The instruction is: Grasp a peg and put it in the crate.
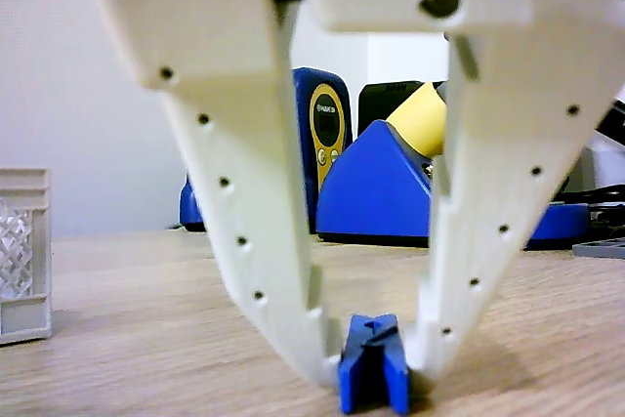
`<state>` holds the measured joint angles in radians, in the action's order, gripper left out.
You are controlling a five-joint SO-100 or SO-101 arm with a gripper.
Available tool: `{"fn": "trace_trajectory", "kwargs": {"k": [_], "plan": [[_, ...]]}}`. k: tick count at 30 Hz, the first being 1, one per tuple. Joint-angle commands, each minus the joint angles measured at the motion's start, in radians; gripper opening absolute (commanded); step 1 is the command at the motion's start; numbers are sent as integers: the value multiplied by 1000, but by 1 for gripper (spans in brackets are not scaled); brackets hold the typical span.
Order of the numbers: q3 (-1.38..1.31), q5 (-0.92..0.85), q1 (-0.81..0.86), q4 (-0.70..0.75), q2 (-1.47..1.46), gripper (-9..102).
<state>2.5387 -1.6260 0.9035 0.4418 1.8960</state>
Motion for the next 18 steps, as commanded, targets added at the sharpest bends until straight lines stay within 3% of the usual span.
{"fn": "trace_trajectory", "kwargs": {"k": [1, 12, 18], "plan": [[0, 5, -51, -109, 158, -1], [264, 6, -173, -696, 374, -1], [397, 11, -284, -874, 390, -1]]}}
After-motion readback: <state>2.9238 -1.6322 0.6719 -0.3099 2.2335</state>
